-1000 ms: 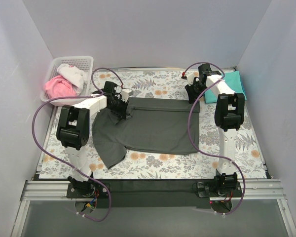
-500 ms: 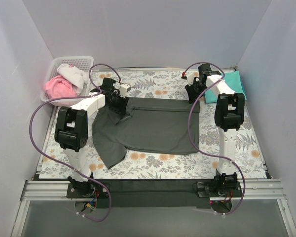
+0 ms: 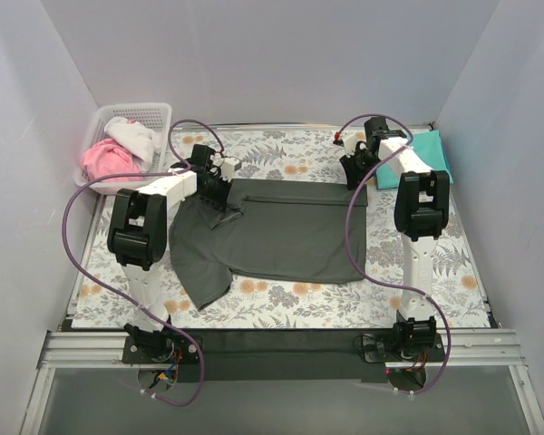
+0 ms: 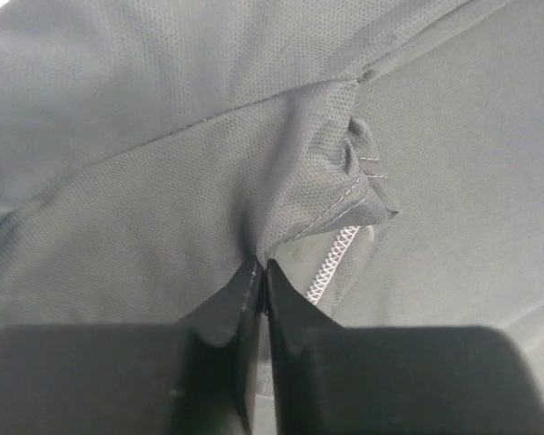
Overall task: Fold and stack the t-shirts
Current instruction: Fold the tshirt
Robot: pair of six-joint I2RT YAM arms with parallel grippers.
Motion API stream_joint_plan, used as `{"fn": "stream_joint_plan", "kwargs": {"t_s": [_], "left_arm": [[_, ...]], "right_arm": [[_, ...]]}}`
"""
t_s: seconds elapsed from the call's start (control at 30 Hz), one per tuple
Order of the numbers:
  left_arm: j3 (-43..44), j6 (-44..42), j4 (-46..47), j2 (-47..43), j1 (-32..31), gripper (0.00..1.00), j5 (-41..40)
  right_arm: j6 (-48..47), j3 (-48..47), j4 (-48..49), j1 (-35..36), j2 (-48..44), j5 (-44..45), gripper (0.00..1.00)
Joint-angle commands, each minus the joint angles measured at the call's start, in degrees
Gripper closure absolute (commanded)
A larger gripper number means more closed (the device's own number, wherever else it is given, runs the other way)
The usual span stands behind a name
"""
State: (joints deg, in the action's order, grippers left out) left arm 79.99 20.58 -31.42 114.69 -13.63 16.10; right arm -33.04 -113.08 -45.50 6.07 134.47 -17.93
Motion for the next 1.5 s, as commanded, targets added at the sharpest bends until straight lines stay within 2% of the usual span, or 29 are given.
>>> {"fn": "stream_joint_plan", "kwargs": {"t_s": [0.0,0.03,0.43,0.47,0.5,0.63,0.83,0.9,1.3,1.47], "left_arm": [[1.84,-0.98,-1.45,-3.07,0.18,0.97,2.27],[1.84,-0.98,-2.06,-3.60,0.18,1.00,3.40],[0.52,-1.77,-5.85,-4.40,0.18,0.99,6.67],[0.52,-1.60,-5.85,-3.96,0.18,0.95,6.58],[0.44,-1.68,-6.02,-3.60,0.18,0.87,6.49],[0.87,-1.68,-6.11,-2.90,0.44,0.72,6.58],[5.96,0.60,-5.76,-5.44,5.36,0.64,11.23],[6.67,1.04,-4.01,-6.06,6.85,0.58,10.45],[6.24,3.24,3.38,1.85,11.52,0.59,2.19],[3.95,3.33,5.58,3.34,12.04,0.59,-1.24]], "right_arm": [[-0.27,0.05,-1.53,-0.35,-1.32,1.32,0.74],[-0.19,0.05,-1.61,-0.27,-1.41,1.24,0.74],[-0.27,0.14,-1.70,-0.27,-1.41,1.23,0.74],[-0.27,0.14,-1.70,-0.35,-1.41,1.23,0.74],[-0.27,0.22,-1.70,-0.35,-1.41,1.32,0.74],[-0.71,0.49,-1.96,-0.27,-2.11,1.50,0.74],[-0.63,0.93,-2.76,-0.35,-6.23,-1.22,0.73],[-0.01,0.93,-2.84,-0.35,-7.21,-2.01,0.73],[4.12,7.43,-2.05,0.35,-8.35,-2.28,0.75],[4.38,8.40,-0.48,0.70,-5.28,4.12,0.76]]}}
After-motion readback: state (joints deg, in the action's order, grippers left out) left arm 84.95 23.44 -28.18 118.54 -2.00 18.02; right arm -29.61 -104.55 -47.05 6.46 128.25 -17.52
